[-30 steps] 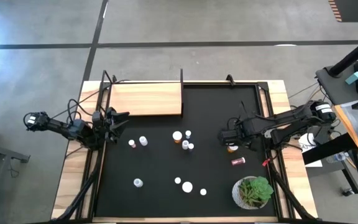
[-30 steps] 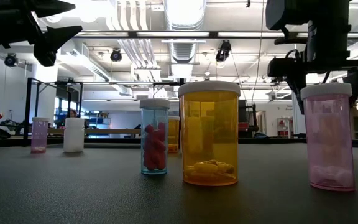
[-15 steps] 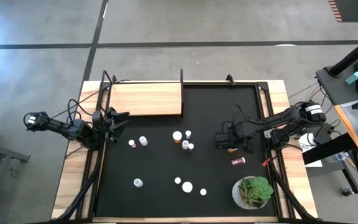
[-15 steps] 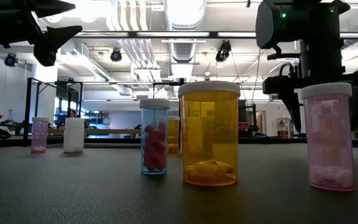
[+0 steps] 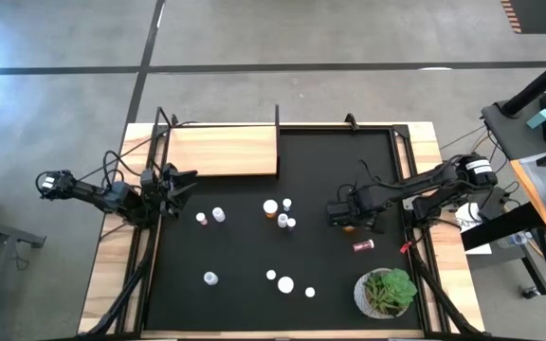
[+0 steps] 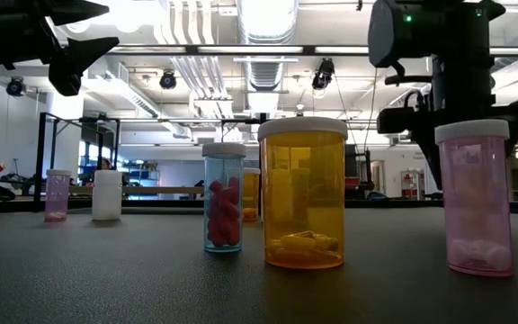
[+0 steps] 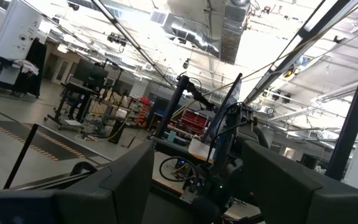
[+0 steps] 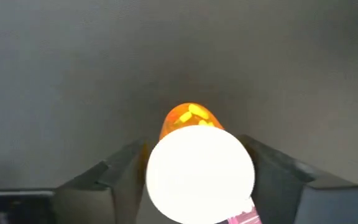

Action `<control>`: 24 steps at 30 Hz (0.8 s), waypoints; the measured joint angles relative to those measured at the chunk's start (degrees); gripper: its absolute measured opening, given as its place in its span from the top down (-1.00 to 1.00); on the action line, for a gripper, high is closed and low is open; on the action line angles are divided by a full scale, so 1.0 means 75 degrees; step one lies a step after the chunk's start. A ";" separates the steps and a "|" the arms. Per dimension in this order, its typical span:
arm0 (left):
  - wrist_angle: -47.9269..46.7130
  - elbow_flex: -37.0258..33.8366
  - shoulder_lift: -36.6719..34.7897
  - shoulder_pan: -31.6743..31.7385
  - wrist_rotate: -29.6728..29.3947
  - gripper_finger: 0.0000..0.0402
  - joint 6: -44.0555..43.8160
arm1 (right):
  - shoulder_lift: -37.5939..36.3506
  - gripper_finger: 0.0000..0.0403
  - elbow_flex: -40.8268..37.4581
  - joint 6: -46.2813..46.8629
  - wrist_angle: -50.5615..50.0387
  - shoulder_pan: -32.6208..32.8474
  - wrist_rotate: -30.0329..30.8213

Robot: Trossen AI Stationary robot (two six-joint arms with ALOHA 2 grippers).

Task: Pick and place medicine bottles onto shelf by color
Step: Prepare the pill bottles in the center of the table

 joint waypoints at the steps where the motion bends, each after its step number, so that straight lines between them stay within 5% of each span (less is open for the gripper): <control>1: 0.0000 0.0000 0.0000 0.0000 0.0000 -0.14 -0.0003 | 0.0000 -0.03 0.0000 0.0053 0.0060 0.0000 0.0003; 17: 0.0000 0.0000 0.0000 -0.0001 0.0000 -0.14 -0.0001 | 0.0279 -0.06 0.0056 0.0081 0.1698 -0.0325 0.0232; 24: -0.0001 0.0000 0.0000 -0.0003 0.0000 -0.14 0.0000 | 0.1338 -0.05 0.1488 -0.0960 0.0953 -0.0619 0.0203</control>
